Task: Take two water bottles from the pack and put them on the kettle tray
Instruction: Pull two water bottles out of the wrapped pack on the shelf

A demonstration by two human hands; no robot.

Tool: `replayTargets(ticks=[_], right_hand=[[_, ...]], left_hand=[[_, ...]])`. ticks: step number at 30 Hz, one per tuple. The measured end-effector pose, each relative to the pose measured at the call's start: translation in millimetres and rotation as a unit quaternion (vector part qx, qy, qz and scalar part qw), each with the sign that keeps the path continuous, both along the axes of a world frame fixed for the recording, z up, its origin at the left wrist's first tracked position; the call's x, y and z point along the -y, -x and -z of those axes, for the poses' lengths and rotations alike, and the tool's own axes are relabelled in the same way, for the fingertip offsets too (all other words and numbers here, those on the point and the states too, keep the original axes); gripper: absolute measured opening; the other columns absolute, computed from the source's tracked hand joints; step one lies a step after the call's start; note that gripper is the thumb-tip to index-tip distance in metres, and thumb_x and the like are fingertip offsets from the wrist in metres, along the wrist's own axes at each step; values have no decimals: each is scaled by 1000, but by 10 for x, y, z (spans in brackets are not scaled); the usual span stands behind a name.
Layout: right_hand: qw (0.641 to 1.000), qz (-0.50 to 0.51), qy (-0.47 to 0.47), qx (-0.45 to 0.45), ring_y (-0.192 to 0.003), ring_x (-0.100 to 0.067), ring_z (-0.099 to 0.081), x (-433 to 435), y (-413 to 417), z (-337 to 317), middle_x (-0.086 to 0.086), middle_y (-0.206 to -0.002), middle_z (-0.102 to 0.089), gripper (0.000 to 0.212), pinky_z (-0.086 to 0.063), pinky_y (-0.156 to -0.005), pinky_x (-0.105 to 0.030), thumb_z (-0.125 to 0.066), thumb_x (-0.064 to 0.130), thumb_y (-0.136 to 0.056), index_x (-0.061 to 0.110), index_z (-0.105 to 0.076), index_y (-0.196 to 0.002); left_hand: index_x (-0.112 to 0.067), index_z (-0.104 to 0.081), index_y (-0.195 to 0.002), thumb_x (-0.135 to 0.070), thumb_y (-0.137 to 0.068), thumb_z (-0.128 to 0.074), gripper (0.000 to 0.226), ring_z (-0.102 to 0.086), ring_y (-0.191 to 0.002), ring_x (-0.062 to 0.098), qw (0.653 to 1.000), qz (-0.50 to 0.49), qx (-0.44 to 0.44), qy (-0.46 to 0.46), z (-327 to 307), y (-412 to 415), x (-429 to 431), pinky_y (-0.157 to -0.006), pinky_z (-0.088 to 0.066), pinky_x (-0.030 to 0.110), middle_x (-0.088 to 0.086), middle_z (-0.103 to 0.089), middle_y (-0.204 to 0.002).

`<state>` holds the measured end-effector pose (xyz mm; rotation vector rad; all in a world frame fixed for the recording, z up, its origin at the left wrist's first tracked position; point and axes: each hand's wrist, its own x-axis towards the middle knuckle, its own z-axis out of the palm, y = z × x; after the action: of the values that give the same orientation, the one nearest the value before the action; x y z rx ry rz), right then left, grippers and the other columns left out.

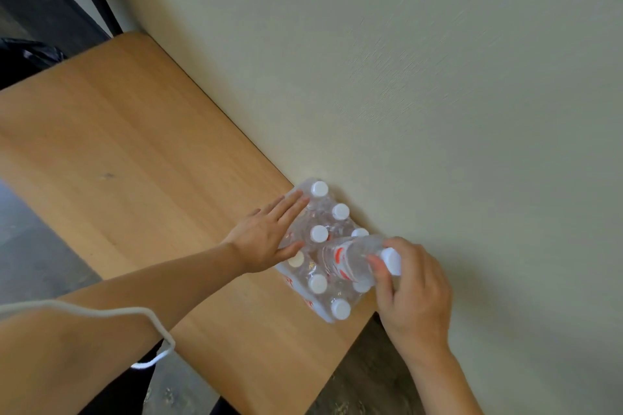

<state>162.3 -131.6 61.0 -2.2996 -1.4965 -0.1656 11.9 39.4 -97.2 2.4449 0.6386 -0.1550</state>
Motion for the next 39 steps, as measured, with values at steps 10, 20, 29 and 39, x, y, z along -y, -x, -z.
replayTargets(ticks=[10,20,29,39], right_hand=[[972,169,-115,-117,-63,-13,-47,-335,386,-665,15,-54,-47,29,-33,-50,-12,-56,45,-82,17,-56,-73],[921,168,-9,-350,-73,4,-63,-800,236,135,24,-79,-67,17,-41,-56,-5,-43,46,-96,41,-56,-87],[866,199,187,-419,-116,-17,-59,-524,331,1118,3,-125,-64,44,-49,-98,-43,-61,40,-91,24,-53,-131],[911,205,166,-318,-99,-26,-67,-646,358,1271,-4,-109,-72,41,-52,-78,-36,-64,33,-91,22,-53,-129]], left_hand=[[-47,-14,-151,-68,-52,-85,124,-19,-149,3,939,-48,185,287,-609,112,315,-119,-25,30,-17,-23,-160],[-46,-61,-87,-16,-66,-77,41,-64,-55,-4,867,-204,141,432,-723,677,169,-53,-48,8,-13,-71,-66],[-18,-68,-105,-7,-79,-83,32,-73,-72,2,813,-369,48,447,-371,1385,-345,-64,-53,14,-3,-80,-82],[-25,-66,-101,-9,-76,-83,34,-71,-75,7,817,-338,27,466,-290,1099,-359,-68,-57,19,-5,-78,-82]])
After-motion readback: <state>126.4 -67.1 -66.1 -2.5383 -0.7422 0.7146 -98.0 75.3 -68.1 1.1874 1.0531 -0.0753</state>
